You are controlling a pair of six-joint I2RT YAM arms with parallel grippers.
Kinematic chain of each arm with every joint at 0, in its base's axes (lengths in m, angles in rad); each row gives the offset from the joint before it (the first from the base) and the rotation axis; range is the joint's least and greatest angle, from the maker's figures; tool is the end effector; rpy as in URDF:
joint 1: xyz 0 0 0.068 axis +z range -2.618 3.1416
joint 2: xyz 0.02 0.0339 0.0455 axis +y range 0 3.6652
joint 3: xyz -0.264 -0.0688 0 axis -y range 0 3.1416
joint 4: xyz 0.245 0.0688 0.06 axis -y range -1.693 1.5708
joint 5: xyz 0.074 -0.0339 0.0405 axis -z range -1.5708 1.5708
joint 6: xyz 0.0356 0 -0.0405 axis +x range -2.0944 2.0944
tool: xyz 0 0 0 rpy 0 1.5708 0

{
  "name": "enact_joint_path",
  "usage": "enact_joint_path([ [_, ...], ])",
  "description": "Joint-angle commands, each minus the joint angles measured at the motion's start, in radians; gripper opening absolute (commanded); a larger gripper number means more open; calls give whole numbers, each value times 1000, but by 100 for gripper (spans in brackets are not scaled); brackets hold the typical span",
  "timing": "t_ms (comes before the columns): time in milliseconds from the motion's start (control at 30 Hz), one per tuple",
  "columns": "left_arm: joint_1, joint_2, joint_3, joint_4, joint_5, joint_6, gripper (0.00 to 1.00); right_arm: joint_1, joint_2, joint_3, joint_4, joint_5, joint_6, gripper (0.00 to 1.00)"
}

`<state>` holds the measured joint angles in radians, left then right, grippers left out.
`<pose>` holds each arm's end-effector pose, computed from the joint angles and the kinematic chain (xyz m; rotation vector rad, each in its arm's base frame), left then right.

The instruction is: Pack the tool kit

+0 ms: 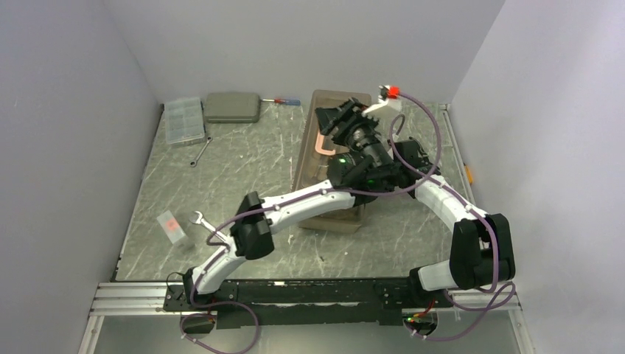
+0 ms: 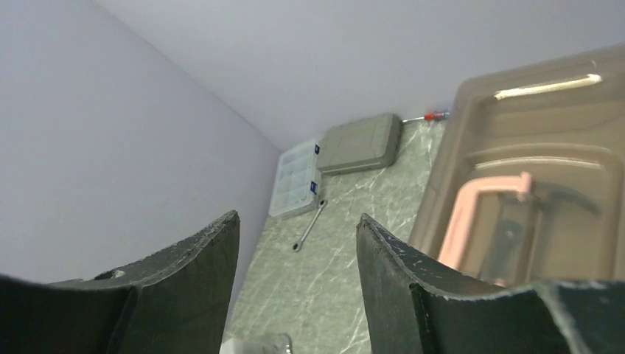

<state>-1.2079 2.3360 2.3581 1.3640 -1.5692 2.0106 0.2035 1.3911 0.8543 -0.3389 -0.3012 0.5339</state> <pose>0.1966 -0.4175 0.4421 0.2119 1.6086 0.7699 0.2752 0.0676 0.2166 0.2771 2.5022 0.6840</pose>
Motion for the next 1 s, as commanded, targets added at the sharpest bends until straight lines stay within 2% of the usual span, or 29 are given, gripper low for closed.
enact_joint_path([
  [0, 41, -305, -107, 82, 58, -174, 63, 17, -16, 28, 89, -46, 14, 27],
  [100, 70, -505, -340, -6, 124, -450, 64, 19, -20, 32, 87, -48, 17, 27],
  [200, 75, -725, -590, -313, 273, -885, 64, 17, -22, 37, 87, -61, 18, 26],
  [267, 94, -888, -745, -618, 412, -1297, 65, 18, -25, 41, 86, -63, 16, 26],
  [300, 129, -974, -800, -852, 538, -1539, 66, 16, -26, 41, 84, -67, 13, 26],
  [367, 281, -1121, -850, -1294, 884, -1975, 69, 16, -25, 48, 79, -70, 8, 26],
  [400, 371, -1160, -890, -1348, 1038, -2109, 71, 16, -25, 51, 76, -75, 4, 26],
  [433, 441, -1185, -931, -1360, 1149, -2164, 73, 15, -24, 53, 73, -79, 0, 26],
  [500, 498, -1197, -975, -1452, 1241, -2182, 77, 17, -23, 55, 71, -86, -8, 26],
  [567, 540, -1171, -961, -1575, 1312, -2221, 82, 18, -21, 55, 71, -98, -15, 25],
  [700, 659, -1093, -964, -1729, 1614, -2336, 88, 19, 19, 66, 77, -160, -39, 22],
  [833, 776, -1072, -1064, -1712, 1875, -2444, 90, 58, 64, 83, 85, -165, -40, 20],
  [967, 850, -1112, -1130, -1711, 1926, -2460, 92, 130, 106, 109, 122, -145, -3, 19],
])
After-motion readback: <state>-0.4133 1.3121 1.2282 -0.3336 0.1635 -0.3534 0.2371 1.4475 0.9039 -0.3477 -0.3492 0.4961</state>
